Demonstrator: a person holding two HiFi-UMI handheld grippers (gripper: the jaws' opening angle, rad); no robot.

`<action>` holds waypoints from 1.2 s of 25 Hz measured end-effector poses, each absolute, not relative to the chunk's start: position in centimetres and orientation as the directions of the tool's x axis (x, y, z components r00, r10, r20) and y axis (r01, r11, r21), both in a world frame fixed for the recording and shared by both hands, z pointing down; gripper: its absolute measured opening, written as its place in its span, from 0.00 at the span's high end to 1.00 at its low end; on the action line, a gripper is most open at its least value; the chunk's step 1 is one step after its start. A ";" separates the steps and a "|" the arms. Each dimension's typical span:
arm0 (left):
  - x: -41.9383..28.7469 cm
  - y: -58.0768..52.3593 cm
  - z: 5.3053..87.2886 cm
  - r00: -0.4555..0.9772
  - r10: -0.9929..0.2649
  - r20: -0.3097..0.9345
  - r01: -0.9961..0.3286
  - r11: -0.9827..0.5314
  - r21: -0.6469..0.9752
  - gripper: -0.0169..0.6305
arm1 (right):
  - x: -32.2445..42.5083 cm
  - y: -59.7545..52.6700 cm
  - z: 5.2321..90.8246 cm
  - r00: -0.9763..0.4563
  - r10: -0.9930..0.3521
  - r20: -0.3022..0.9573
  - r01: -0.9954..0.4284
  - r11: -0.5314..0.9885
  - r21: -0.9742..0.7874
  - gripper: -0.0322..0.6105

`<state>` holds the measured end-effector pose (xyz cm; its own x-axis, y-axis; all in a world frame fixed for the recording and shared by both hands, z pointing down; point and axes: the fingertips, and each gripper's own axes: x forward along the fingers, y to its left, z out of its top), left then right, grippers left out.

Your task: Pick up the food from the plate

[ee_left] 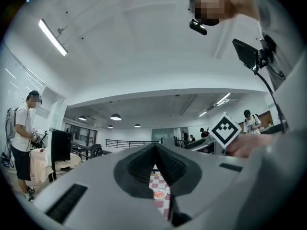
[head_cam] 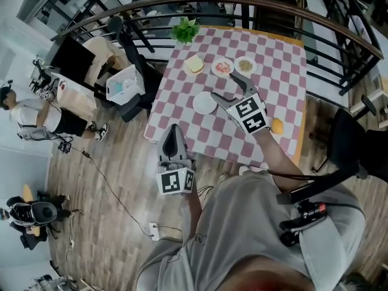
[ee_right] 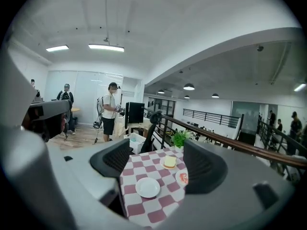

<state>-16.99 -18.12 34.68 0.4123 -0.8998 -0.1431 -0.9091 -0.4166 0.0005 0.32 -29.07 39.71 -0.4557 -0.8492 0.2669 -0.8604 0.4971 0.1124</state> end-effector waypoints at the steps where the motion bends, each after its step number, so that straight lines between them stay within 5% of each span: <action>1: -16.9 -18.1 34.9 0.418 -0.898 -0.138 -0.906 -0.423 0.003 0.96 | 0.4 -29.0 39.8 -0.454 -0.851 0.264 -0.862 0.494 0.111 0.40; 4: -16.5 -18.1 35.4 0.438 -0.890 -0.125 -0.897 -0.443 0.008 0.96 | 0.8 -28.4 38.9 -0.461 -0.864 0.202 -0.872 0.483 0.079 0.41; 5: -16.4 -18.1 35.6 0.443 -0.889 -0.121 -0.895 -0.447 0.009 0.96 | 1.2 -28.0 38.4 -0.461 -0.871 0.169 -0.877 0.476 0.059 0.56; 6: -16.4 -18.1 35.7 0.447 -0.887 -0.119 -0.892 -0.451 0.009 0.96 | 1.5 -27.5 37.9 -0.459 -0.878 0.138 -0.883 0.468 0.040 0.81; 8: -16.2 -18.4 35.7 0.462 -0.878 -0.123 -0.885 -0.466 0.008 0.96 | 2.4 -26.9 37.1 -0.439 -0.893 0.097 -0.896 0.444 0.028 0.91; 30: -15.4 -20.4 36.2 0.537 -0.835 -0.118 -0.841 -0.541 0.008 0.96 | 3.3 -26.9 34.8 -0.398 -0.914 0.073 -0.913 0.403 0.070 0.93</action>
<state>-15.41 -20.39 36.23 0.5370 -0.8354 -0.1175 -0.8407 -0.5415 0.0079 3.31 -26.91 34.76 -0.3982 -0.9144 0.0730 -0.9125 0.4030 0.0700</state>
